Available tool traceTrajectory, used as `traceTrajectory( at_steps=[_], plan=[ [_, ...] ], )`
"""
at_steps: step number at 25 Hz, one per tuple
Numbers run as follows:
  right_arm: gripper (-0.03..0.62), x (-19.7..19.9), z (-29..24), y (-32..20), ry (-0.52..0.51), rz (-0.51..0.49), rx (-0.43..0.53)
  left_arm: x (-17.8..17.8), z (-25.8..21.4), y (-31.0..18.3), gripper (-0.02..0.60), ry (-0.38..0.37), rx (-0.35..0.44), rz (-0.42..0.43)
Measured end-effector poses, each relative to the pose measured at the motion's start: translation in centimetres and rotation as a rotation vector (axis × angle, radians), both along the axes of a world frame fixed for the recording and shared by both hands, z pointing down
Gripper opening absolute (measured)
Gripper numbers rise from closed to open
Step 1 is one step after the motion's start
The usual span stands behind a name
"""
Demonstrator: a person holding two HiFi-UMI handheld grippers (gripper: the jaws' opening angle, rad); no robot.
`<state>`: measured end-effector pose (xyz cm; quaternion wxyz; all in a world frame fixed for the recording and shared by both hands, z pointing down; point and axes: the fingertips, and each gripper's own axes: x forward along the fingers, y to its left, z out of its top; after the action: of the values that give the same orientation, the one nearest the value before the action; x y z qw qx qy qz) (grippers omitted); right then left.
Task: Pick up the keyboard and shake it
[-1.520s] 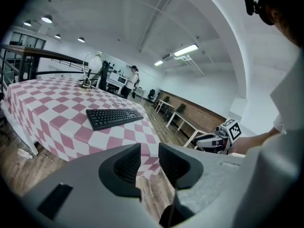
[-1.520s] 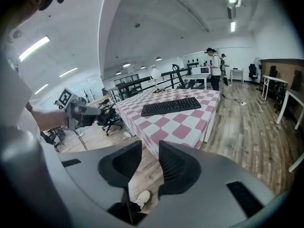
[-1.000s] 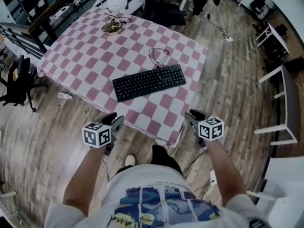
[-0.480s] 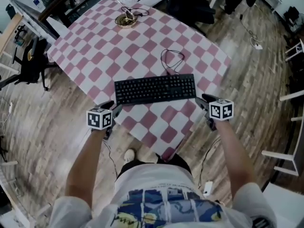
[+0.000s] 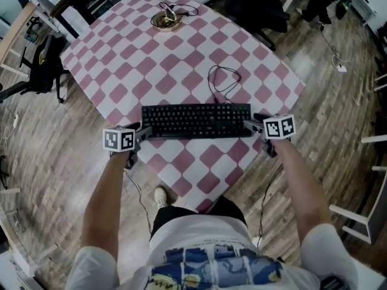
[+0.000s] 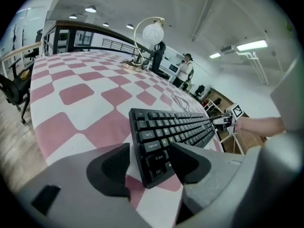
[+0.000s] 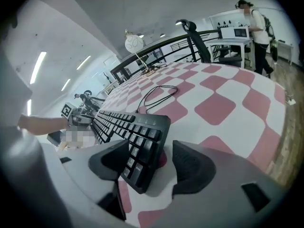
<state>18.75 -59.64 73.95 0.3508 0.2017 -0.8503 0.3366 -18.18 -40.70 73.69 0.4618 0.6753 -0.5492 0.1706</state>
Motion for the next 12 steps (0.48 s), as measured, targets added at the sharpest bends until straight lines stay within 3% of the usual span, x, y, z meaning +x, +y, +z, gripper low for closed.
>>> traceTrajectory(
  at_steps=[6, 12],
  plan=[
    [0.29, -1.2, 1.2, -0.5, -0.022, -0.047, -0.075, 0.4, 0.6, -1.3, 0.264, 0.108, 0.013, -0.015],
    [0.287, -1.5, 1.5, -0.5, -0.023, -0.066, -0.097, 0.2, 1.0, -2.4, 0.264, 0.103, -0.005, -0.013]
  ],
)
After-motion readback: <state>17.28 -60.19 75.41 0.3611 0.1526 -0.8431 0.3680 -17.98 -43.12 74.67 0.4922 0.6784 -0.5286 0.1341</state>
